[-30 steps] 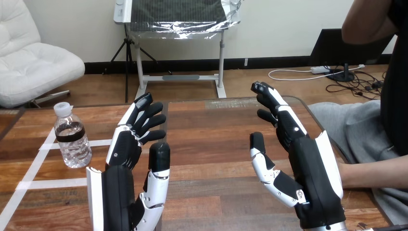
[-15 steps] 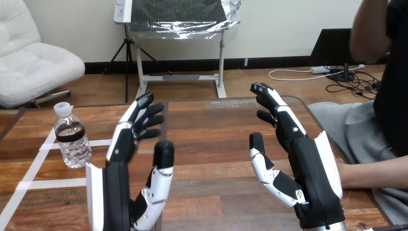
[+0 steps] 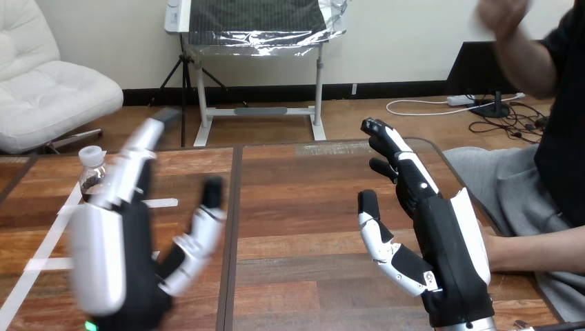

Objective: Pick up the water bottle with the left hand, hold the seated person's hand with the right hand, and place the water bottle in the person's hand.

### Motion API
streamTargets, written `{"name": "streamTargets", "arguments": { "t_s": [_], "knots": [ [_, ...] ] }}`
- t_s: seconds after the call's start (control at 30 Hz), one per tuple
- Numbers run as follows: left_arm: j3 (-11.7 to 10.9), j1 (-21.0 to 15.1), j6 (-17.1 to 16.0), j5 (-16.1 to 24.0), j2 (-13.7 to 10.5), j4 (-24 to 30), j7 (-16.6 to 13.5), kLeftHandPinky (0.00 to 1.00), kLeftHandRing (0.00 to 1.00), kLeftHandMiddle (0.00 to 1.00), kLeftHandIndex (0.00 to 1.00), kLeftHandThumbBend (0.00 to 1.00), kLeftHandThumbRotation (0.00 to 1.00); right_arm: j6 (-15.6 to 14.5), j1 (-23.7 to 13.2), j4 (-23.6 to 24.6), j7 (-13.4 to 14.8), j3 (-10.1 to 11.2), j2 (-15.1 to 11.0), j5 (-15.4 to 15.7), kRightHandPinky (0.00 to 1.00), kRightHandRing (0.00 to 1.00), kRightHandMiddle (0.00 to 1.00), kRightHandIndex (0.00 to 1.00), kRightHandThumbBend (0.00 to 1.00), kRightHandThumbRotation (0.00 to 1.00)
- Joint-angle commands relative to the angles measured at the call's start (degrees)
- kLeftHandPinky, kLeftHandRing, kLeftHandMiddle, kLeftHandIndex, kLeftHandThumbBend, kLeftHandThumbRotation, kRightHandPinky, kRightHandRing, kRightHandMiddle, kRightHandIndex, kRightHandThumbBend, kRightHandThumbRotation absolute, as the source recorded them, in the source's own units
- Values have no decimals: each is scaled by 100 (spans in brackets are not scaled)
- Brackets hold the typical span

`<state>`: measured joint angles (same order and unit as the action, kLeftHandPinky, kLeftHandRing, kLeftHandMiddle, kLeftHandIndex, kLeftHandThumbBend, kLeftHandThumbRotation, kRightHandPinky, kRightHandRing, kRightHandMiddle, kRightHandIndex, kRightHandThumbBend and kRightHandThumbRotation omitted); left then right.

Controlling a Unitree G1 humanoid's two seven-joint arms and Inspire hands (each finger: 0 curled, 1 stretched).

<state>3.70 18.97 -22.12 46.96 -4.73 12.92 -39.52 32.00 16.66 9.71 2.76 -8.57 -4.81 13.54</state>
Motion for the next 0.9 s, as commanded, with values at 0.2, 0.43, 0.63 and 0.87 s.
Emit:
{"name": "streamTargets", "arguments": {
  "t_s": [0.2, 0.43, 0.63, 0.87],
  "knots": [
    [-580, -805, 874, 816, -509, -62, -215, 86, 89, 89, 88, 48, 76, 88, -397, 40, 7, 25, 43, -5, 89, 94, 96, 90, 2, 0],
    [-740, -1218, 1489, 1114, -905, -390, -53, 90, 91, 92, 90, 53, 90, 88, -412, 19, 2, 24, 47, -36, 89, 94, 97, 90, 2, 0],
    [-765, -1483, 1894, 1239, -1212, -601, 195, 94, 94, 95, 93, 55, 98, 68, -417, 37, 10, 33, 38, 7, 89, 94, 97, 90, 2, 0],
    [-743, -1835, 2136, 1214, -1570, -984, 268, 96, 94, 96, 93, 56, 100, 11, -417, 64, -11, 29, 49, -37, 90, 95, 97, 90, 2, 0]
  ]
}}
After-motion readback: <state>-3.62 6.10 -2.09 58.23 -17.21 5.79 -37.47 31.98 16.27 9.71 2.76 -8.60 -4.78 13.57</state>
